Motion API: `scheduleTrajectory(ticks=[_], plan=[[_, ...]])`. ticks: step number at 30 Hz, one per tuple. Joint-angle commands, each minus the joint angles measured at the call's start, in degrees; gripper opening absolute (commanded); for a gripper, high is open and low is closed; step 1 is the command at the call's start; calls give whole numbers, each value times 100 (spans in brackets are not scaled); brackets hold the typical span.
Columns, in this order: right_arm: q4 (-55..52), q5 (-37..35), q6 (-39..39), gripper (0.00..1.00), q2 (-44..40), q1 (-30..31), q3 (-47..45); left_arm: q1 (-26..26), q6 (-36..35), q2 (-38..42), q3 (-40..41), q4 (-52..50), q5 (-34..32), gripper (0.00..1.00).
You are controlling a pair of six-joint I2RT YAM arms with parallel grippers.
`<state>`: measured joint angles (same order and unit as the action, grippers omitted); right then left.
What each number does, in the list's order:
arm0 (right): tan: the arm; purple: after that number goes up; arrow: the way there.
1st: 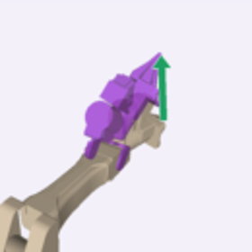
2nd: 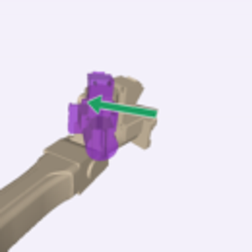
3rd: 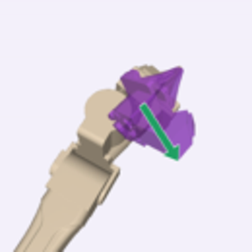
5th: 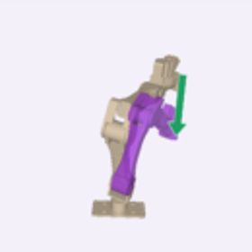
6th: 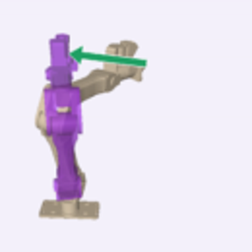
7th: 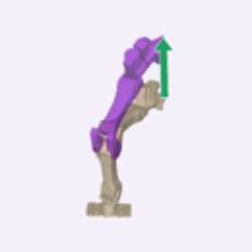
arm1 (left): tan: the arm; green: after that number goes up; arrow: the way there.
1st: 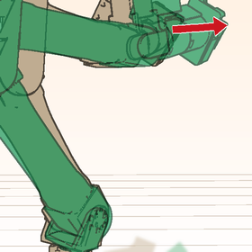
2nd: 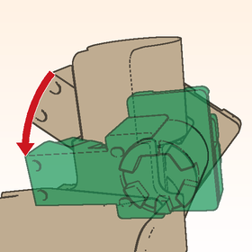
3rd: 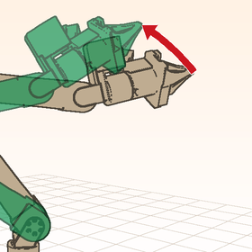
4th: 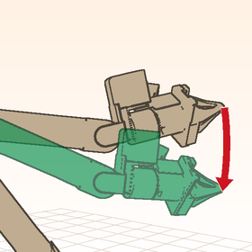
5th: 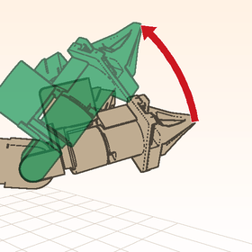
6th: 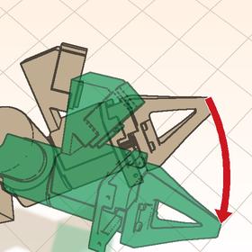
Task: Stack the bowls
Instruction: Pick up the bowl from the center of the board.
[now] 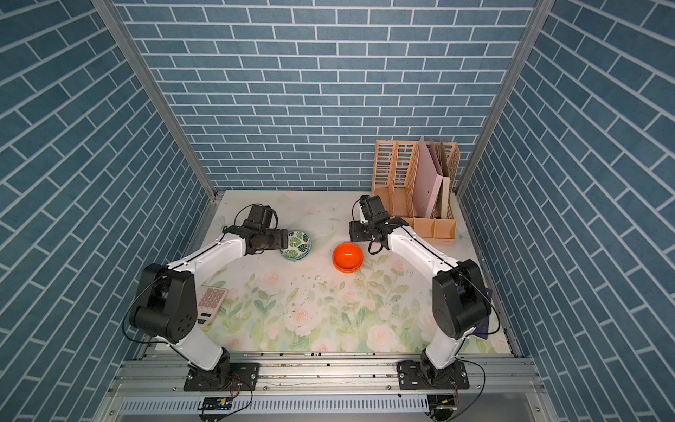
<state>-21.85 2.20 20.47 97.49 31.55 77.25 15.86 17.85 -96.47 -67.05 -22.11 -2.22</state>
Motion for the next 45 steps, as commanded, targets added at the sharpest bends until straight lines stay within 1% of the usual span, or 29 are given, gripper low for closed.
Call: scheduleTrajectory(ticks=[1,3,7,9,13,19,26,29,41,45], plan=[[-89,-55,-201,64,72,96,60,-76,-136,-126,-245,-352,297,88],[8,-44,-201,64,95,101,-19,-91,-169,-152,-322,-409,455,87],[162,9,-216,64,104,106,-163,-113,-251,-398,-635,-679,666,79],[203,34,-240,64,103,107,-200,-109,-240,-536,-774,-802,707,78],[285,36,-281,64,22,101,-303,-109,-265,-816,-1011,-1027,646,73],[341,-1,-345,64,-52,102,-441,-109,-279,-1005,-1015,-1107,550,71],[441,17,-368,64,4,98,-537,-109,-268,-1109,-953,-1045,647,58],[474,10,-378,64,22,97,-578,-109,-268,-1132,-970,-1058,669,50],[525,17,-377,64,-35,88,-646,-109,-308,-1421,-1159,-1173,685,49],[556,18,-377,64,-50,88,-706,-109,-299,-1453,-1153,-1108,798,42]])
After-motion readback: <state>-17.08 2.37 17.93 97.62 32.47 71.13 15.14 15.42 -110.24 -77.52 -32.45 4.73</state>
